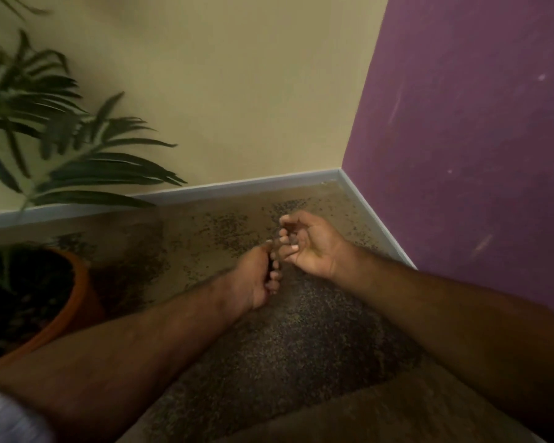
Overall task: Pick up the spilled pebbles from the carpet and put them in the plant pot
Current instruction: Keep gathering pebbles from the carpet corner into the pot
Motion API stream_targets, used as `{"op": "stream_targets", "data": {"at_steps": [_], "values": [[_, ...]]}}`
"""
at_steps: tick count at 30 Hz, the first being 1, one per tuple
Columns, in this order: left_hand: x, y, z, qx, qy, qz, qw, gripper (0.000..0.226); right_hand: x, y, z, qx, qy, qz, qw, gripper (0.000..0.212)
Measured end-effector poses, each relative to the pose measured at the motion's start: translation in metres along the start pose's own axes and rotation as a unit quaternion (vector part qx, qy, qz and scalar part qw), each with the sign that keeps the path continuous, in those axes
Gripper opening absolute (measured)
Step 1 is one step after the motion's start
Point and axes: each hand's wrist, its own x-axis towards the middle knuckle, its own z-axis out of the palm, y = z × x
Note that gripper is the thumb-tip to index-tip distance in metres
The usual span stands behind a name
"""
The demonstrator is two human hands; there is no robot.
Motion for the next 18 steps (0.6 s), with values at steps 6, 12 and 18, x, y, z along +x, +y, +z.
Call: {"op": "stream_targets", "data": {"at_steps": [6, 12, 18], "values": [[-0.035, 0.013, -0.036, 0.046, 0.032, -0.025, 0.998, 0.038, -0.001, 0.012, 0.021, -0.092, -0.007, 0.01, 0.996, 0.033], [-0.08, 0.024, -0.103, 0.089, 0.074, -0.039, 0.993, 0.037, -0.004, 0.029, 0.077, -0.09, -0.02, 0.054, 0.994, 0.025], [-0.14, 0.046, -0.169, 0.031, 0.116, -0.015, 0.993, 0.037, -0.006, 0.073, 0.161, -0.135, -0.078, 0.091, 0.984, 0.011]]}}
